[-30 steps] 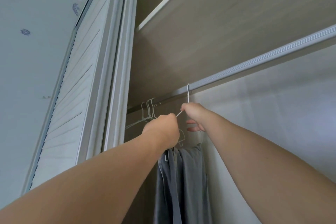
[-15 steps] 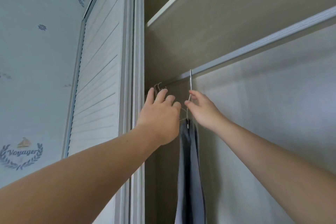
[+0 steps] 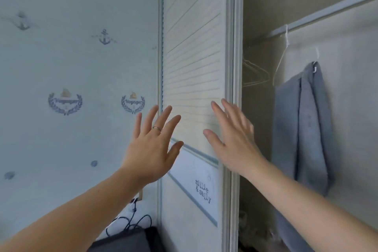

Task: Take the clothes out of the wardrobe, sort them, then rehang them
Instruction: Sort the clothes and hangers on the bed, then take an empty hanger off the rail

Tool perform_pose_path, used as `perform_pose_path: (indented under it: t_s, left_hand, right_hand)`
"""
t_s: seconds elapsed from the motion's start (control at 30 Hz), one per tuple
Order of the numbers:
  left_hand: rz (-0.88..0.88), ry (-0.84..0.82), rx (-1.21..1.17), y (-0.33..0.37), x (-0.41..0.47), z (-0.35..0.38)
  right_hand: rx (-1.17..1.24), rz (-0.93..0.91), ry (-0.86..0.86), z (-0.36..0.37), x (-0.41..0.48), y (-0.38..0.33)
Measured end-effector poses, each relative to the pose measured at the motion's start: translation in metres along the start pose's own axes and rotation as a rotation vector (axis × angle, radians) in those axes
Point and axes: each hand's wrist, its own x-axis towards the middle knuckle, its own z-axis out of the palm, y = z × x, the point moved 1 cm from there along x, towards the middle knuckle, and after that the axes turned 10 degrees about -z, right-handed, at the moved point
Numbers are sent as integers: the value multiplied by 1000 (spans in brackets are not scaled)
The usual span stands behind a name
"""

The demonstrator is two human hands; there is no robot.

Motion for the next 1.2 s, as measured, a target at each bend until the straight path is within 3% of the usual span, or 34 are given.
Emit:
perform_pose_path:
  t_s: [0.5, 0.87, 1.2]
  left_hand:
    - [-702, -342, 319, -226, -389, -113]
    - [-1278, -522, 512, -287, -615, -177]
    - [-1770, -611, 593, -338, -722, -188]
  right_hand:
    - [470, -371, -545, 182, -132, -364]
    - [756, -768, -819, 279, -207, -572]
    - [916, -1028, -1159, 386, -236, -722]
